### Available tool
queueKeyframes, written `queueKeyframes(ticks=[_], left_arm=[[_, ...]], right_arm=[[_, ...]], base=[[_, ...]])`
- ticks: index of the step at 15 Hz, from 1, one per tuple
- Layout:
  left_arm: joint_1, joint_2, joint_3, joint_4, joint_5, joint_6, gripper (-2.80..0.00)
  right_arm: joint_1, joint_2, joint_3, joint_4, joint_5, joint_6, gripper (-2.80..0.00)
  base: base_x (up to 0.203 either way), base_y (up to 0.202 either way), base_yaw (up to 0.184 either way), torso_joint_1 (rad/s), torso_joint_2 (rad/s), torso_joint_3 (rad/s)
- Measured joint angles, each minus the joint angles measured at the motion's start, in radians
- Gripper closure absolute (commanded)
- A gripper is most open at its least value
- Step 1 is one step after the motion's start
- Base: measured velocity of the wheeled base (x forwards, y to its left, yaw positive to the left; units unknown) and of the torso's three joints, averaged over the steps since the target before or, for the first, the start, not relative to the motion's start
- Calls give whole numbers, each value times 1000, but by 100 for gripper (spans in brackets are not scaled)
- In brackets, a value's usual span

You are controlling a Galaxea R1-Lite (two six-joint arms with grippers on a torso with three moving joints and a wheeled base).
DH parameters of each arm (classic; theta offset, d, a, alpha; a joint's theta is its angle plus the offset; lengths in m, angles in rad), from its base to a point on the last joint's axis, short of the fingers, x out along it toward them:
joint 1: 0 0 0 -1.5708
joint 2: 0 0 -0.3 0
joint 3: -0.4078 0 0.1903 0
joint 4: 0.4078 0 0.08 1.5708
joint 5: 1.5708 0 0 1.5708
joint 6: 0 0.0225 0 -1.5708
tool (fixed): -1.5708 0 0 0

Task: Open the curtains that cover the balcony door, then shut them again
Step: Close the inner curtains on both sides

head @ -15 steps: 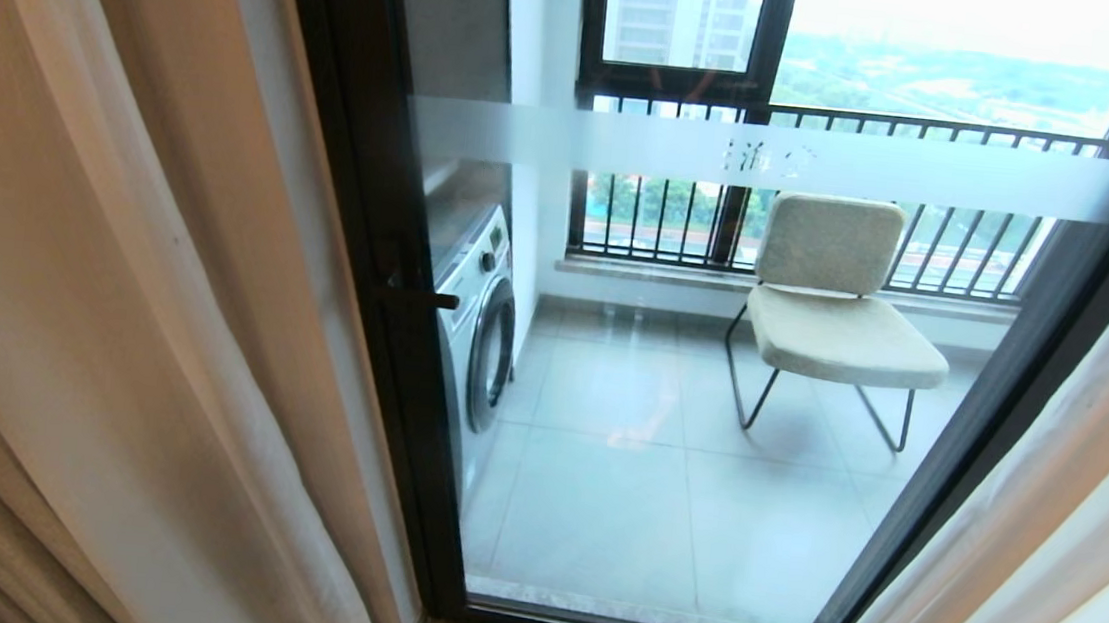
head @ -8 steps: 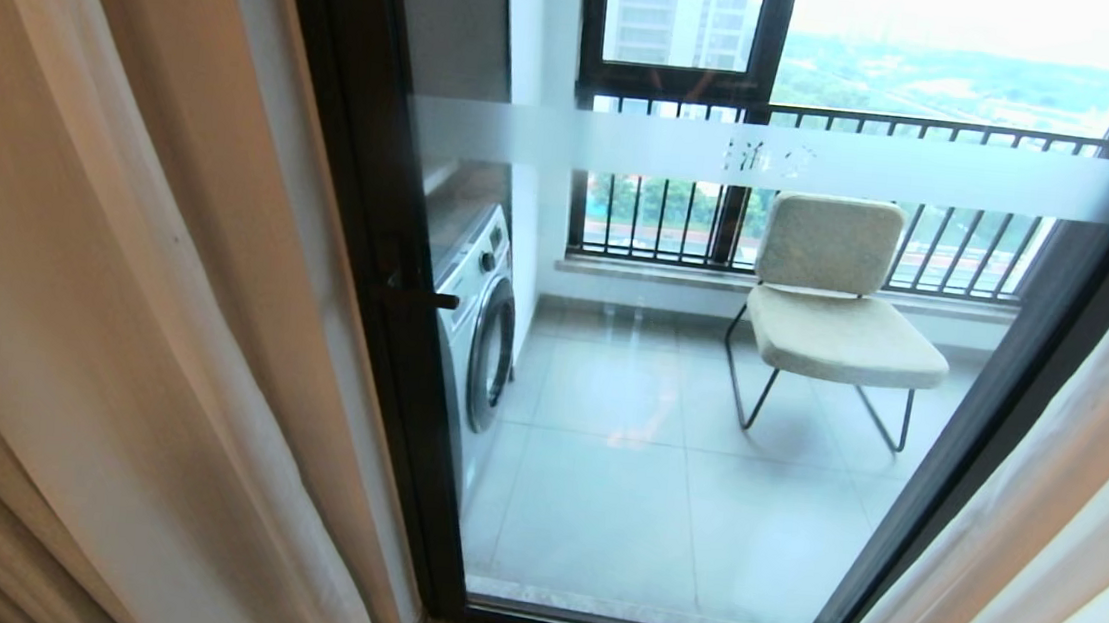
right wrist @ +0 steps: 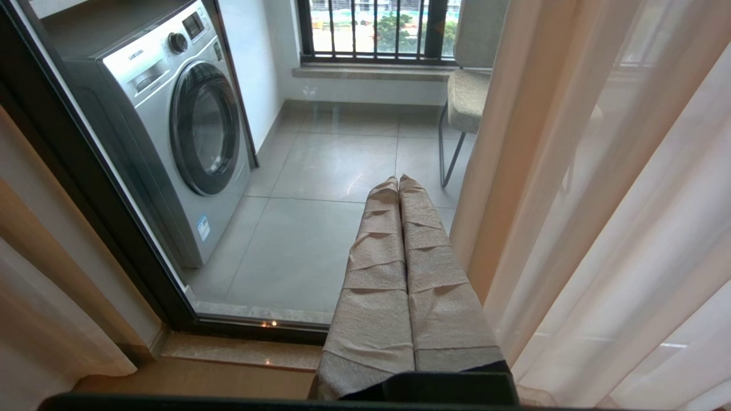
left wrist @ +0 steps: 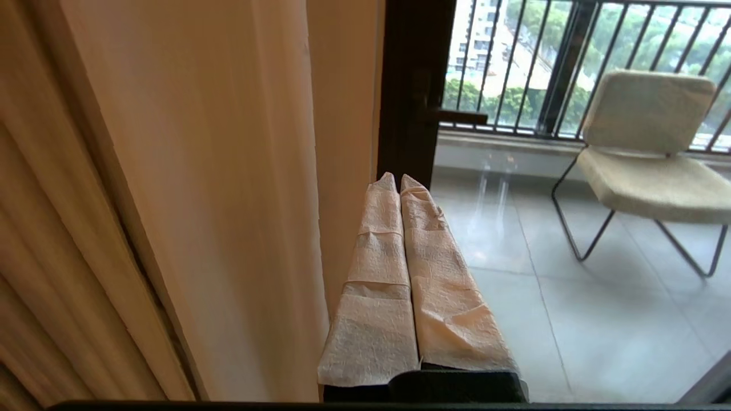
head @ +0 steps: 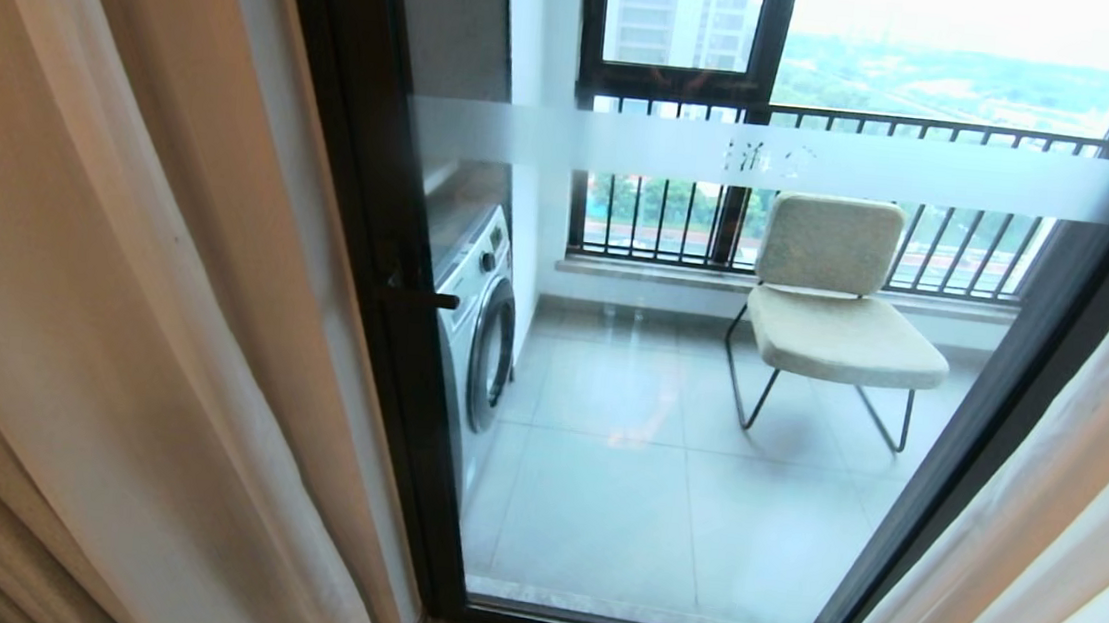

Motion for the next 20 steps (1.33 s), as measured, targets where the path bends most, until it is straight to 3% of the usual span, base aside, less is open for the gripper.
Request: queueKeyframes(ticks=[6,10,11,17,20], left_arm=[[0,377,-268,-128,109,-52,0],[45,682,-492,-202,252,-55,0],[78,753,-545,-218,269,-55,-280],[197,1052,-712,-353,247,-57,-280],[247,1148,-760,-389,179,-58,-280]], right_arm=[[0,0,0,0,0,0,0],[0,0,0,0,0,0,0],[0,0,0,0,0,0,0],[0,0,0,0,0,0,0],[0,0,0,0,0,0,0]], base=[[0,0,0,0,0,0],[0,0,0,0,0,0],[0,0,0,0,0,0],[0,0,0,0,0,0],[0,0,0,0,0,0]])
